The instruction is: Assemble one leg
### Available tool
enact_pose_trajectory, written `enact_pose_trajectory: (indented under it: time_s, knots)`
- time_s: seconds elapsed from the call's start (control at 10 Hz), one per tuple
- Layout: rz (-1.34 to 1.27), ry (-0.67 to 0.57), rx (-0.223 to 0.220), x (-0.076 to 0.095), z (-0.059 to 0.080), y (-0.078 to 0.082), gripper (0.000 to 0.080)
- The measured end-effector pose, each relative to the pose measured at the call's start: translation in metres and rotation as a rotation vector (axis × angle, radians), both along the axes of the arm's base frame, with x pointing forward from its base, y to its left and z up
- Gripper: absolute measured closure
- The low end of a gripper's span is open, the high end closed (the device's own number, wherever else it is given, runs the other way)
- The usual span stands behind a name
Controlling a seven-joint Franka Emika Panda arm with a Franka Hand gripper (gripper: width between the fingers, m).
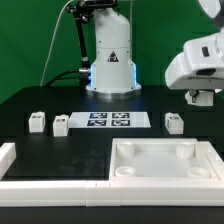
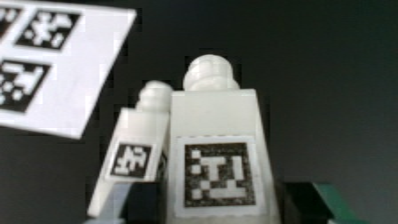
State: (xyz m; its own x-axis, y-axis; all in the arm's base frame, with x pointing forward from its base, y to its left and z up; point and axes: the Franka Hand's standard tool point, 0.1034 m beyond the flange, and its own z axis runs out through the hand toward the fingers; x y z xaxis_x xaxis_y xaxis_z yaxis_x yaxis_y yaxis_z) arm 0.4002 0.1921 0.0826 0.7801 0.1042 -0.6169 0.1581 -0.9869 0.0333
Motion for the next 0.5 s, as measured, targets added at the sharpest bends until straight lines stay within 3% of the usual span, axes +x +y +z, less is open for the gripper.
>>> enact_pose_trajectory:
  time_s: [0.2,0.3,0.5]
  knots:
    - [-0.007,-0.184,0.046,0.003,0.002,0.001,0.0509]
    - [0.003,-0.213,0.056,0.004,0.010,-0.006,0.0509]
    - [-0.057,-0.429,0.091,0.023,0.030,-0.031,0.0509]
